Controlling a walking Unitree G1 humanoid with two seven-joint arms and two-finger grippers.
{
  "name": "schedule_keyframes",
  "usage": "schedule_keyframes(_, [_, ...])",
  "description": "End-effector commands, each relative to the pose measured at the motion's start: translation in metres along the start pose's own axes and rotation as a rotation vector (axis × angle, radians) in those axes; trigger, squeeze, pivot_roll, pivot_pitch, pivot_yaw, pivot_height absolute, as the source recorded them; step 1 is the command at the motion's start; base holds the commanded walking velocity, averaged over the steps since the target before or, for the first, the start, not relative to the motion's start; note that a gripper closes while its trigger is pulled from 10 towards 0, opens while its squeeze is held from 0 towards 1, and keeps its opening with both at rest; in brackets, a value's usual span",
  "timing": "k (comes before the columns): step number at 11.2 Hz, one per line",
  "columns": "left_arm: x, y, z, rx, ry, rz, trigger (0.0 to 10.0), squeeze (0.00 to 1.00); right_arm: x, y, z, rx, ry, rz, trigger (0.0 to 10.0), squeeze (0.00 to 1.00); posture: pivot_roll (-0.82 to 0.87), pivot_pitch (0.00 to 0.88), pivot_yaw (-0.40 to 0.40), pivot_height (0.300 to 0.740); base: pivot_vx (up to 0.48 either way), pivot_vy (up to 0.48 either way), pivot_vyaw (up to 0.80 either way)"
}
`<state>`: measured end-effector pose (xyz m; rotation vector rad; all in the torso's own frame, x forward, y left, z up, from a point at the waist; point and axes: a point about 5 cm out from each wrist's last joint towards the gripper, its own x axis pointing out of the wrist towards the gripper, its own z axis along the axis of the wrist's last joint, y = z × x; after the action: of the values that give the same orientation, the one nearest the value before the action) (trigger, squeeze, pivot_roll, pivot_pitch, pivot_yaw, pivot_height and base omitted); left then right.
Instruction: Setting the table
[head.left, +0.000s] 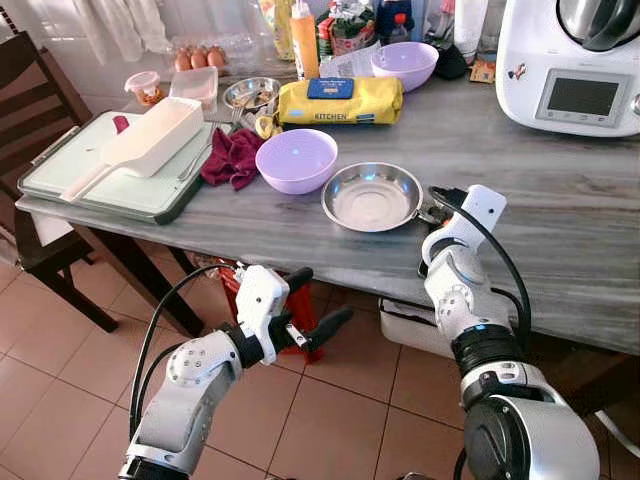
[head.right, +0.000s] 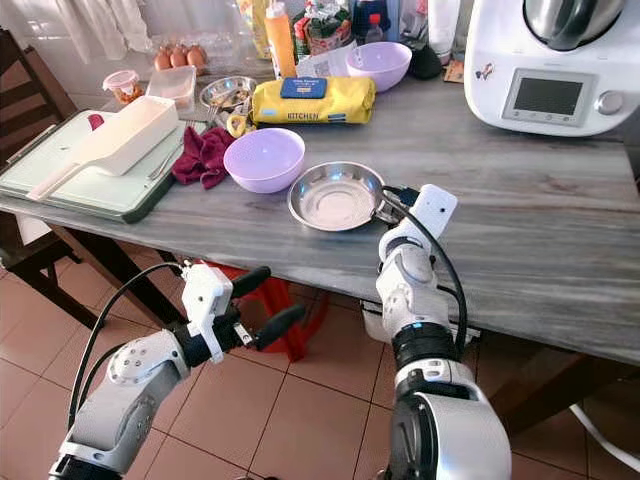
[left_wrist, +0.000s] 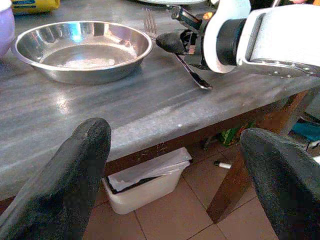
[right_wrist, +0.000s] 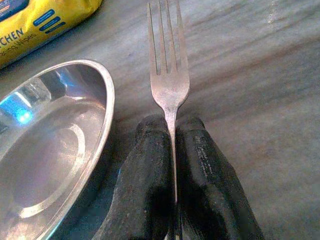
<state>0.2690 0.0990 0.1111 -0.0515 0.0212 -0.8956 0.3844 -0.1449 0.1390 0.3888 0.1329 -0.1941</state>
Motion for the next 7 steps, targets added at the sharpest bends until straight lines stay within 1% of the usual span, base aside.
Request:
schedule_keyframes(1, [-0.0016,0.0010,-0.0020,0.014,0.017,0.008,10.0,0.00,-0.0032,-0.0021,-0.0189,0.016,0.085,-0.016,10.0,0.00,-0.06,0.108,0.113,0.740,0.000,0.000,0.00])
schedule_keyframes(2, [-0.0019,0.0010,-0.0026,0.016,0.021,0.007,10.0,0.00,-0.0042,-0.0018,-0.0188,0.001,0.080,-0.011,10.0,1.00,-0.06,0.107,0.114,0.740,0.000,0.000,0.00])
schedule_keyframes(7, [-0.0007,0.0011,-0.0042,0.022,0.035,0.001,10.0,0.00,-0.0038,-0.0091,-0.0177,0.000,0.087,-0.026,10.0,1.00,-0.06,0.101,0.116,0.740,0.000,0.000,0.00])
